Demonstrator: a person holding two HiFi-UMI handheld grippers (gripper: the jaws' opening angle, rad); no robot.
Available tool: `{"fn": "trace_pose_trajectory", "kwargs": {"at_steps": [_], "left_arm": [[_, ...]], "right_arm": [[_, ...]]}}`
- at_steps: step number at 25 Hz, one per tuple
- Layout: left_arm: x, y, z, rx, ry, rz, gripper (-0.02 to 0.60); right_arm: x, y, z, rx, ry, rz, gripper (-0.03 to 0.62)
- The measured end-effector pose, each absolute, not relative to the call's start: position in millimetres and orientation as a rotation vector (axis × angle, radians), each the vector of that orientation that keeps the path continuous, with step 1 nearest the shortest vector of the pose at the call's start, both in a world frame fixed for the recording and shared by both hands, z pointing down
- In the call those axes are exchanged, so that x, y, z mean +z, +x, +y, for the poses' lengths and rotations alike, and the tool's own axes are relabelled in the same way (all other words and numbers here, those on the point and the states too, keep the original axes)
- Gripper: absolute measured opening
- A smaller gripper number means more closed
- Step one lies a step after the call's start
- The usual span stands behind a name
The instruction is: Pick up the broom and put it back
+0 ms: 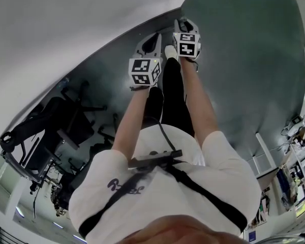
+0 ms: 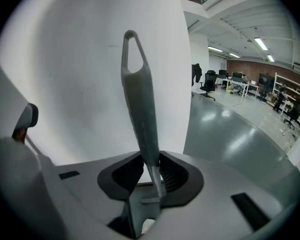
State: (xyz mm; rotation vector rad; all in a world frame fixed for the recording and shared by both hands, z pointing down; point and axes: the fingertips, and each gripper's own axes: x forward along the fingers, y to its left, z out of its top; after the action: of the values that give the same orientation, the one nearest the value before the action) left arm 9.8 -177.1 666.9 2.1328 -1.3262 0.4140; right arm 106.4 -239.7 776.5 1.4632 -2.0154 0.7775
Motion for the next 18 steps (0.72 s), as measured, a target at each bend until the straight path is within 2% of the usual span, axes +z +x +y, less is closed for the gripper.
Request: {"fn": "trace_pose_trajectory", "kwargs": {"at_steps": [18], "left_arm": [[667.8,-27.6,-184.3,0.428,2.115,-1.379,0.013]], "right_arm": [[798.9,64.3,-328.9,0.794,1.337,-2.080,0.104]]}}
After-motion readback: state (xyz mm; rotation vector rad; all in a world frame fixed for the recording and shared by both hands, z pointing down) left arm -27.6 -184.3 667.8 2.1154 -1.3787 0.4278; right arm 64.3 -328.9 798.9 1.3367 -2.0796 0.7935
